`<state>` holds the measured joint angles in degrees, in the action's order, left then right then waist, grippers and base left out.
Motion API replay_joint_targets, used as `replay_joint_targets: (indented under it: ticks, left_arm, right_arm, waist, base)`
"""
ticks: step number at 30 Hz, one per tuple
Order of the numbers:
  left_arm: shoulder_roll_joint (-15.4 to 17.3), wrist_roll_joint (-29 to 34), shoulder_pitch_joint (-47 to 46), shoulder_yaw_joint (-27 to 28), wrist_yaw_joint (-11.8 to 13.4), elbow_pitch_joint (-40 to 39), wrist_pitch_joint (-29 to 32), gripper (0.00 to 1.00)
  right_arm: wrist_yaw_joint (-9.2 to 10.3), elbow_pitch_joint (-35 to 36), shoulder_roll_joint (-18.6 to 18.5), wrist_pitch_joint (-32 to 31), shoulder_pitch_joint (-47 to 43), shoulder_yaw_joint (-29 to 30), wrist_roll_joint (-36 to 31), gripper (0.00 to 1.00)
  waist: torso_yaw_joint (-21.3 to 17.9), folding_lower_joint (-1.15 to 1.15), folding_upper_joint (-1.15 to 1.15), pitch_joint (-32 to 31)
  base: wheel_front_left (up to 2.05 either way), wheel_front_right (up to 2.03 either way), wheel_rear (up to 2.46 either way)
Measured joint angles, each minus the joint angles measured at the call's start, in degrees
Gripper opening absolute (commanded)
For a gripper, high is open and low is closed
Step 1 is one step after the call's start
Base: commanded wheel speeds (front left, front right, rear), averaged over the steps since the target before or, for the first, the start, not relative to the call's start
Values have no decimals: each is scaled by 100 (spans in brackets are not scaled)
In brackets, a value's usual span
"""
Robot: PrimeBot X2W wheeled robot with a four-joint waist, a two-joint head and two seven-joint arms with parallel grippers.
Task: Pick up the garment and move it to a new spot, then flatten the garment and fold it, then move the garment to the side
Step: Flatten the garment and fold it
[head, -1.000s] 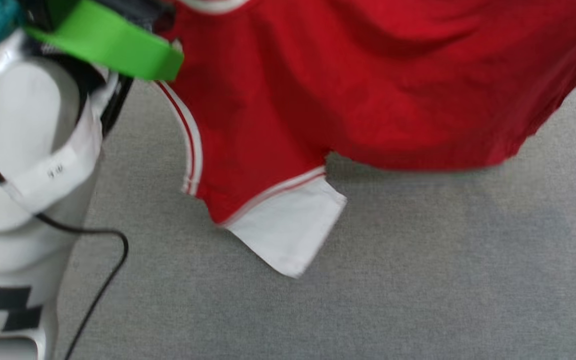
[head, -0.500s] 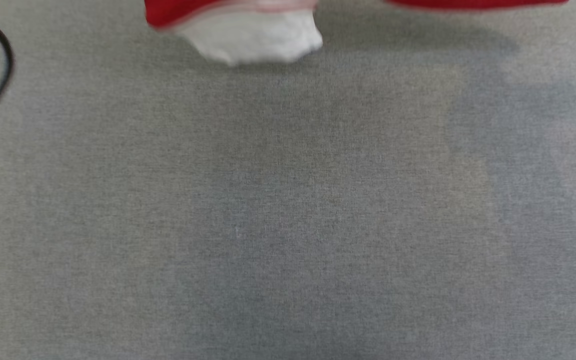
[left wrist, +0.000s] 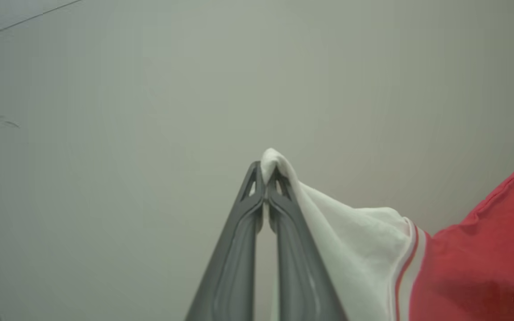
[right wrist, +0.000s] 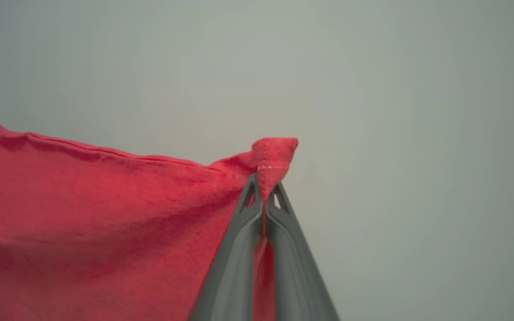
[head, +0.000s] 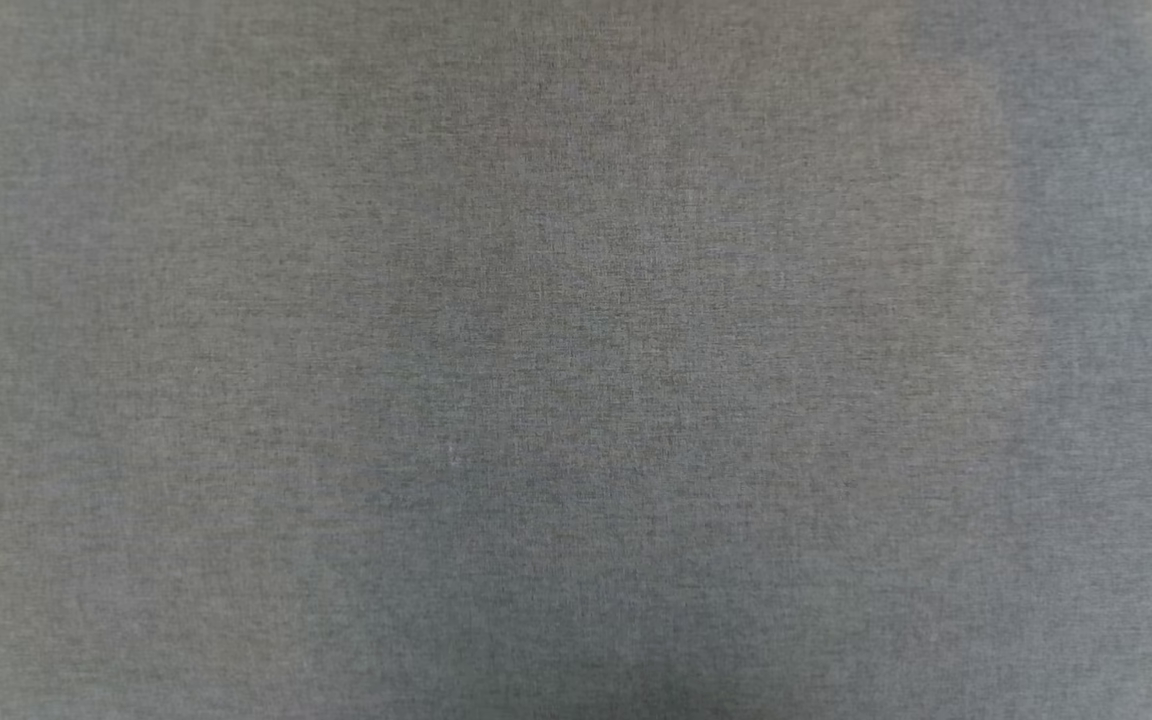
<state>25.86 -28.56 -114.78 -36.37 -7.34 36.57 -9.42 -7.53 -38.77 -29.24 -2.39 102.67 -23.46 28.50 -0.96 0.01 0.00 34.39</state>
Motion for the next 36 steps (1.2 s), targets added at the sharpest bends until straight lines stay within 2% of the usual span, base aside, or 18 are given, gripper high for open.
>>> replay_joint_targets:
  ticks: [8, 10, 14, 19, 25, 29, 36]
  left_arm:
    - [107, -404, 466, -428, 0, 412, -363, 0]
    - [215, -622, 1094, -593, 0, 436, -470, 0]
    - [318, -731, 1772, -652, 0, 349, -519, 0]
    - [445, -734, 2946, -497, 31, -132, -524, 0]
    - [671, -750, 4668, -326, 272, -893, -524, 0]
    - [788, -884, 5952, -224, 557, -1462, -524, 0]
    - [1048, -1107, 8235, -391, 966, -2270, -524, 0]
  right_arm:
    - [0, -578, 126, 524, -184, -701, 480, 0]
    - [0, -650, 137, 732, -639, -1063, 761, 0]
    - [0, -646, 166, 882, -1127, -1447, 1022, 0]
    - [0, -566, 136, 1083, -1937, -1949, 1392, 0]
    - [0, -276, -127, 1263, -2994, -2525, 1837, 0]
    - [0, 55, -407, 1358, -3824, -2871, 2056, 0]
    - [0, 669, -798, 1485, -5350, -3256, 2386, 0]
  waist:
    - [-18, 1, 0, 141]
    - [-21, 0, 0, 21]
    - [-15, 0, 0, -156]
    - [12, -1, 0, -480]
    - [57, -2, 0, -962]
    - [93, -2, 0, -1325]
    - [130, -2, 0, -1948]
  base:
    - [0, 0, 0]
    - [0, 0, 0]
    - [0, 0, 0]
    - [0, 0, 0]
    - [0, 0, 0]
    - [0, 0, 0]
    - [0, 0, 0]
